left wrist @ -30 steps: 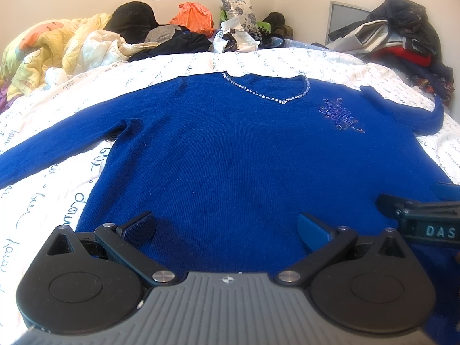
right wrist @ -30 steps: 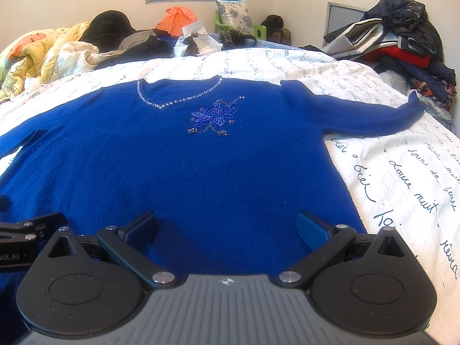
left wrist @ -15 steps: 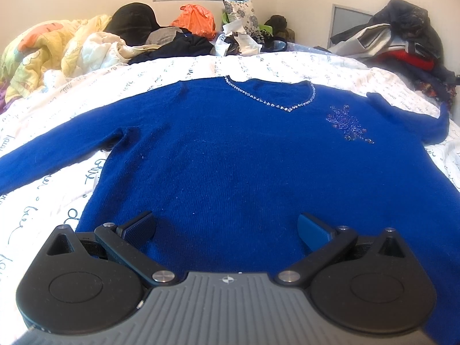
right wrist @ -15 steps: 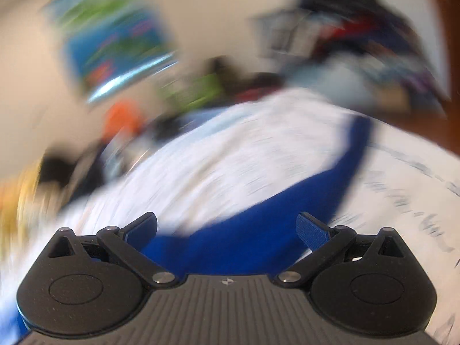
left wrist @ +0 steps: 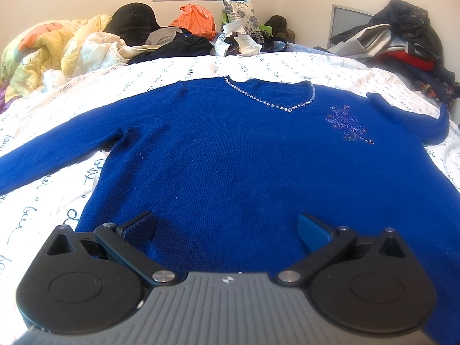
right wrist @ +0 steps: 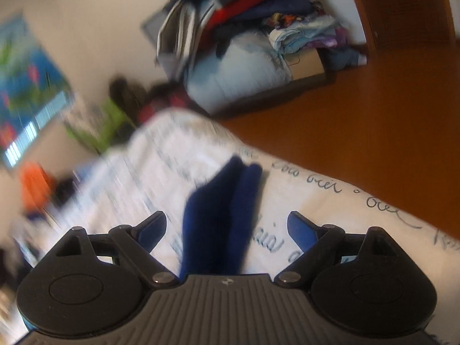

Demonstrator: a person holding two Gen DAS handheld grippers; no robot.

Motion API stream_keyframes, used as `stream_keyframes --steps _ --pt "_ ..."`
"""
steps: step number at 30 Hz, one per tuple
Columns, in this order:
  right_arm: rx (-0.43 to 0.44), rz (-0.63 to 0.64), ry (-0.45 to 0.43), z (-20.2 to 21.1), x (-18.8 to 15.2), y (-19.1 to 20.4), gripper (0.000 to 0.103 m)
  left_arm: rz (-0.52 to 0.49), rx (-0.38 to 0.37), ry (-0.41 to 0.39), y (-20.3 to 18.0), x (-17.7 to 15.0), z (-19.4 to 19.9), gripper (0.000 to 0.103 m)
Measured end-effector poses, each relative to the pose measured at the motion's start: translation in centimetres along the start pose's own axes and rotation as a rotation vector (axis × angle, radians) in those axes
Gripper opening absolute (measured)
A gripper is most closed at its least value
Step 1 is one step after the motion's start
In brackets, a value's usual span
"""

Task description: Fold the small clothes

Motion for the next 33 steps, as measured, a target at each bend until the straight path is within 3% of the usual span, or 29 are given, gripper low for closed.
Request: stream_keyframes --steps 1,3,11,14,15,17,18,22,27,30,33 --pt "0.002 -0.031 -0.010 0.2 0.2 -0.9 0.088 0.000 0.000 0.000 0.0 0.0 0.0 0.103" --pt "-0.026 -0.041 0.010 0.1 0.5 -2.1 0.055 0.000 0.000 0.000 0.0 0.0 0.0 0.103" --pt "-0.048 0.046 0.067 -1.8 0.6 -0.4 0.052 0.000 0.000 0.000 0.0 0.0 0.0 0.103" --pt "-0.068 0.138 0.078 -2.8 0.3 1.2 0.050 0.000 0.000 0.000 0.0 0.0 0.0 0.103" --pt "-0.077 0.172 0.078 -3.0 0.2 1.5 0.032 0.000 0.000 0.000 0.0 0.0 0.0 0.103" --pt "-0.121 0.240 0.073 -3.4 -0.1 2.0 0.011 0.000 0.000 0.000 0.0 0.0 0.0 0.103" --pt "-0.121 0.245 0.072 -3.3 -0.1 1.9 0.009 0.000 0.000 0.000 0.0 0.0 0.0 0.103" --pt "-0.047 0.159 -0.019 -0.5 0.0 1.1 0.008 0.001 0.000 0.000 0.0 0.0 0.0 0.103" --pt "0.130 0.116 -0.085 6.6 -0.3 2.4 0.008 0.005 -0.004 -0.001 -0.2 0.2 -0.1 0.103" --pt "0.271 0.150 -0.077 10.9 -2.1 6.1 0.008 0.006 -0.004 0.000 -0.3 0.3 -0.2 0.103" --pt "0.484 0.206 -0.022 14.6 -6.6 12.6 0.008 0.006 -0.004 0.000 -0.3 0.3 -0.2 0.103"
Point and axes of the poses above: each gripper's, at about its wrist camera, not at the fingertips, and z roughly against the way its jaws point, y to its left, x to its top, the point moved 2 cm from there along -z, roughly the way its jaws point, and after that the axes turned 7 degrees about -y, right-handed, at the moved point
